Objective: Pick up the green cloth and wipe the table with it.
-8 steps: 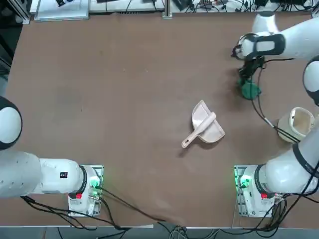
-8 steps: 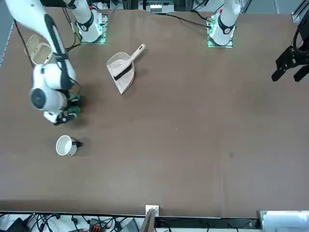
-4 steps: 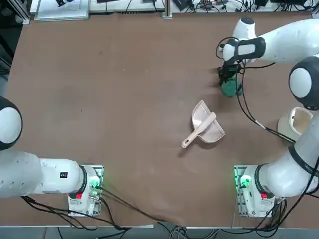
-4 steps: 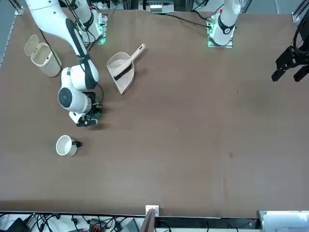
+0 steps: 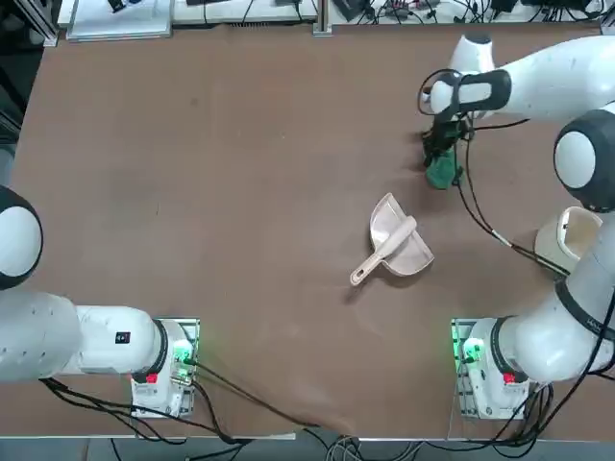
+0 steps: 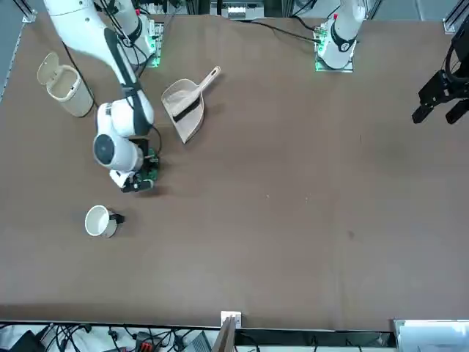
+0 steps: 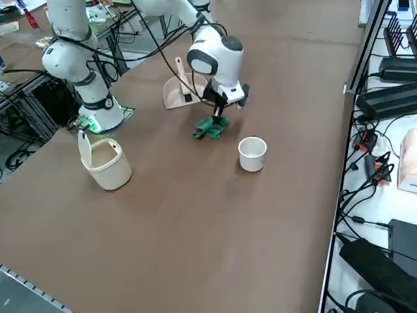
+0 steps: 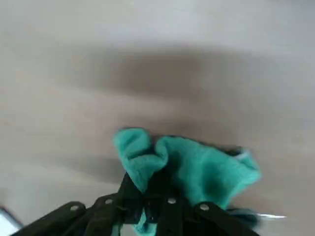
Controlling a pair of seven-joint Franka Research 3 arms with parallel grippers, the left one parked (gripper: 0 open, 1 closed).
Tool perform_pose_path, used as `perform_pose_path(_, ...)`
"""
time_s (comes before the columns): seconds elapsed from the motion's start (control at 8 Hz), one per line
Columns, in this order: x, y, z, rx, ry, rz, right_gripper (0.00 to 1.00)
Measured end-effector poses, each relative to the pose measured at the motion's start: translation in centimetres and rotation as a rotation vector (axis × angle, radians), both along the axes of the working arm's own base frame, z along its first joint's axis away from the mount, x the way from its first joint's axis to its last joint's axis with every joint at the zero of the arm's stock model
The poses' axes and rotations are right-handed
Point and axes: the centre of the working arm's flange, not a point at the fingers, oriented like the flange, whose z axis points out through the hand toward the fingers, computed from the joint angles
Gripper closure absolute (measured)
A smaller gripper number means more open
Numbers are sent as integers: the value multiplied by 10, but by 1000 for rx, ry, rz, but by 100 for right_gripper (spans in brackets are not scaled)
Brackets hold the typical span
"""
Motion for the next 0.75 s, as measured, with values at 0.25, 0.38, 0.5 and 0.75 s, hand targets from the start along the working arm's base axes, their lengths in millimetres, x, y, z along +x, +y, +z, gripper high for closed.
perform_pose_path(0.25, -1, -77, -2, 18, 26, 93, 94)
perform_pose_path(0.38, -4, -110, -2, 19, 31, 140, 94)
perform_pose_path(0.5, -8, -141, -2, 5, 40, 193, 94)
perform_pose_path(0.75, -21, -202, -2, -4, 60, 253, 94)
